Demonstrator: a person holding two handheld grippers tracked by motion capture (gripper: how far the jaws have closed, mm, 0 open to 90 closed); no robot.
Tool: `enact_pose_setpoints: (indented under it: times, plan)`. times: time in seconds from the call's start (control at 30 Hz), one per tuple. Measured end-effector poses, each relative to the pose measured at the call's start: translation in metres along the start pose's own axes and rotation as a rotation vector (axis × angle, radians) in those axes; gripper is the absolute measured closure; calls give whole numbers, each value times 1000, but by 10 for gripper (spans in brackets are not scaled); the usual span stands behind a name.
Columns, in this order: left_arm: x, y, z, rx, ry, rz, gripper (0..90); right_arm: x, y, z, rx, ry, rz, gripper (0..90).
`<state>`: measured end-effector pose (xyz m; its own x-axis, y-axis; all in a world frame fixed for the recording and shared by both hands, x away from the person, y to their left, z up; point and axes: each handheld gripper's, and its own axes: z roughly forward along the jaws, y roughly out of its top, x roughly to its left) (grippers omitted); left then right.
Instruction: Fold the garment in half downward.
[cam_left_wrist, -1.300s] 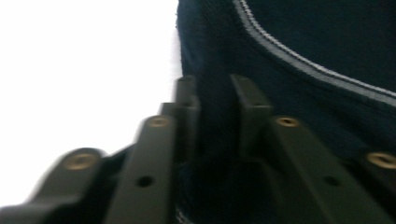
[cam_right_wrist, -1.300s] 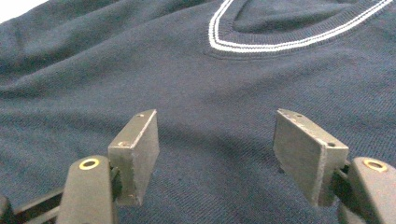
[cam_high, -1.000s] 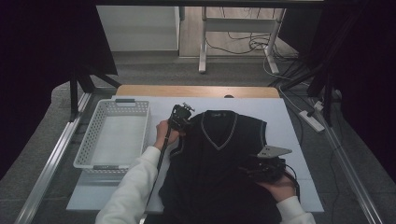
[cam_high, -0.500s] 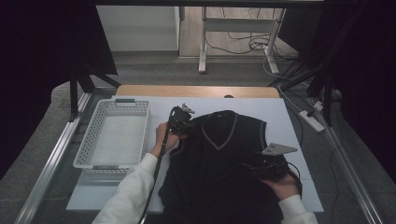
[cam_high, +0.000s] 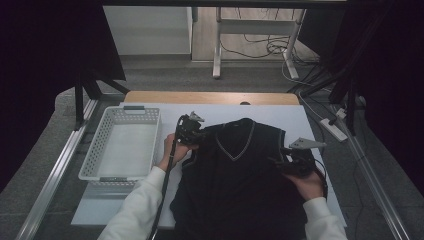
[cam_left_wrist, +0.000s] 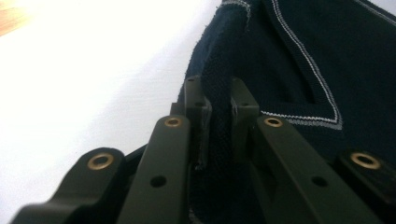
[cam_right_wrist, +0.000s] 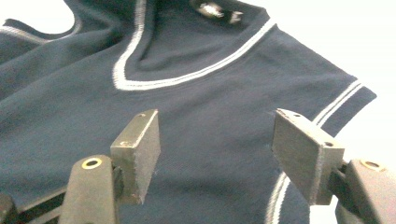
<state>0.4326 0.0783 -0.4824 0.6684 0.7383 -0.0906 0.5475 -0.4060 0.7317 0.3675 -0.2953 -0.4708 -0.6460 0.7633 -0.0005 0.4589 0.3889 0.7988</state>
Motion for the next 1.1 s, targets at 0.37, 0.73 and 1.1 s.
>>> enact_pose_setpoints:
  times: [0.37, 0.73, 1.1]
  plan:
    - [1, -2, 0, -4, -13, 0, 804, -39, 19, 21, 31, -37, 67, 326]
    - [0, -3, 1, -8, -10, -2, 804, -66, 28, 55, 72, -74, 102, 328]
    - [2, -4, 2, -6, -17, -13, 804, -94, 30, 66, 98, -116, 142, 331]
